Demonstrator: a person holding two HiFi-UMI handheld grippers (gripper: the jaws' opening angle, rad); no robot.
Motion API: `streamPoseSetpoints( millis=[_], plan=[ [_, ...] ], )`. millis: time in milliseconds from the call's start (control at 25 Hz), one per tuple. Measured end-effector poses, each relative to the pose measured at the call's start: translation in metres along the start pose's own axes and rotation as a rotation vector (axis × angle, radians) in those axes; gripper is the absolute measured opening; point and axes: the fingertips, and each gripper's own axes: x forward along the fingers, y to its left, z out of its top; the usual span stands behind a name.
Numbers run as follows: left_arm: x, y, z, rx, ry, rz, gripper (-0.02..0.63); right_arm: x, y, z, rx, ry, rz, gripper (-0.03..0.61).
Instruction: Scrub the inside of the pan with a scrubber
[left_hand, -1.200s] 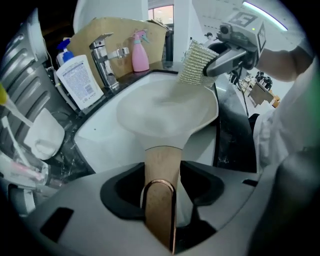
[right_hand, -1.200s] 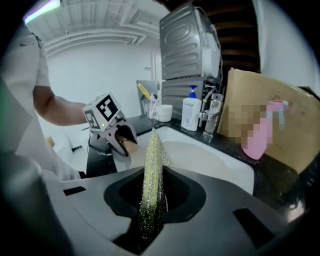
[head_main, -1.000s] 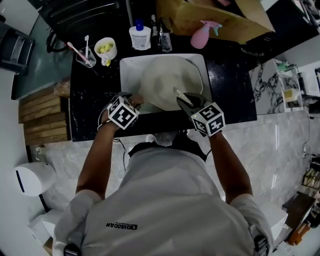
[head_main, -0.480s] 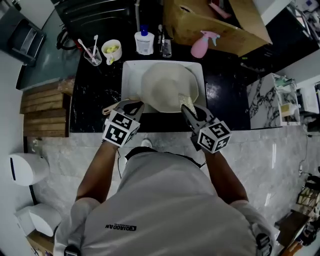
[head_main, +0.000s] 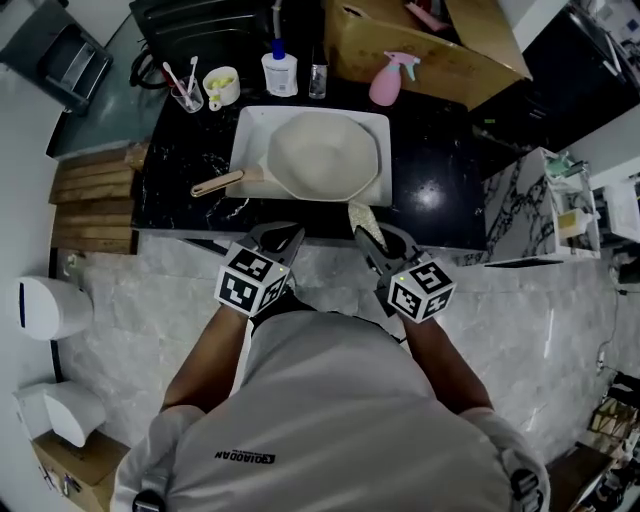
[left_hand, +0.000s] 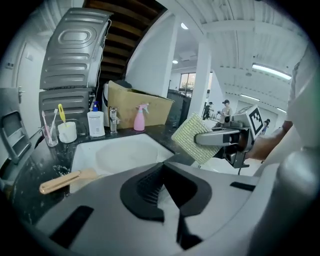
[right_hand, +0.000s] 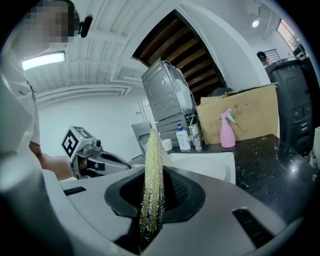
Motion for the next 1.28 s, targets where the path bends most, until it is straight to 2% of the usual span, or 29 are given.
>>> streamPoseSetpoints(
  millis=[280,520,680,960,1280],
  plan=[
    [-0.011,-0.074,-0.018,-0.104,-0.027,-0.018,0.015,-0.054,0.019,-0.027,0.033,0.002,0.035,0.080],
    [-0.037,-0.098,-0.039,-0.101,-0.028,0.043,0.015,-0.074,0.039,-0.042,0.013,0.008,0.074,0.080],
    [-0.061,-0.100,-0.033,-0.127,-0.058,0.061,0.015,-0.085,0.051,-0.038,0.028,0.001,0.093,0.080],
    [-0.069,-0.090,-0.023,-0.086,-0.073,0.081,0.015,-0.085,0.064,-0.032,-0.006,0.007,0.069,0.080],
    [-0.071,-0.078,-0.019,-0.034,-0.045,0.016,0.015,-0.068,0.083,-0.016,-0.015,-0.024,0.000,0.080]
  ],
)
